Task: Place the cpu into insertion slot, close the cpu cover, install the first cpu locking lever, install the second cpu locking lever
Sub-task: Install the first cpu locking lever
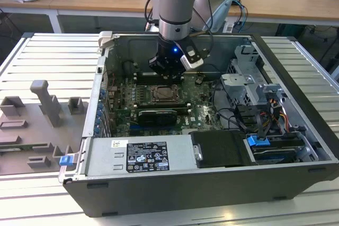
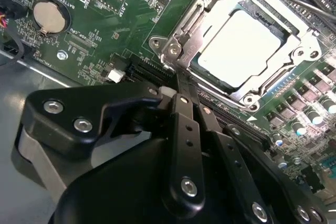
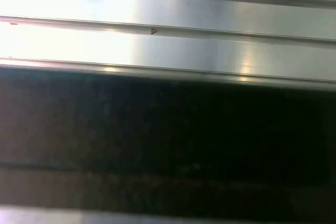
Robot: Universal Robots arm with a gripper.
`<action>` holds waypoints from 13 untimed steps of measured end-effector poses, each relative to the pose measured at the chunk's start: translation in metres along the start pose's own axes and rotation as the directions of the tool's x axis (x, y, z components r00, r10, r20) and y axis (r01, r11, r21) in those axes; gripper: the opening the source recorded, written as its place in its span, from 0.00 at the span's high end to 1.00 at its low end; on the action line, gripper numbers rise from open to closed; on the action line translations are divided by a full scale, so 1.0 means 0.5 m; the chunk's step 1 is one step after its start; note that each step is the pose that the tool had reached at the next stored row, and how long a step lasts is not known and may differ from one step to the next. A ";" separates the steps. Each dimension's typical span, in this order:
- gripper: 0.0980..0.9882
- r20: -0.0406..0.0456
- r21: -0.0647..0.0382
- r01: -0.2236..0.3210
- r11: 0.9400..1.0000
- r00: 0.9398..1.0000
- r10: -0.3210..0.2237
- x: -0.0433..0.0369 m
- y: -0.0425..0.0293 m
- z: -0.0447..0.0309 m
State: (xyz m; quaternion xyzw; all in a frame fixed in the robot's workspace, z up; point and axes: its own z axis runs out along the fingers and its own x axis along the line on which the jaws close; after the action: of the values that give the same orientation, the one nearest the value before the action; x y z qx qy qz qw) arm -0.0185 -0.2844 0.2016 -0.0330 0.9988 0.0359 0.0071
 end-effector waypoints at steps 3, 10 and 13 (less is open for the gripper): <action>0.99 0.000 0.000 0.000 1.000 1.000 0.000 -0.001 0.001 -0.006; 0.99 0.000 0.000 0.000 1.000 1.000 0.000 0.000 -0.003 -0.017; 0.99 0.000 0.000 0.000 1.000 1.000 0.000 0.000 -0.005 -0.018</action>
State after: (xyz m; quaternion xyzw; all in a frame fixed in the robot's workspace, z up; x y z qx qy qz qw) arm -0.0184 -0.2876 0.2102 -0.0330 0.9988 0.0360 0.0072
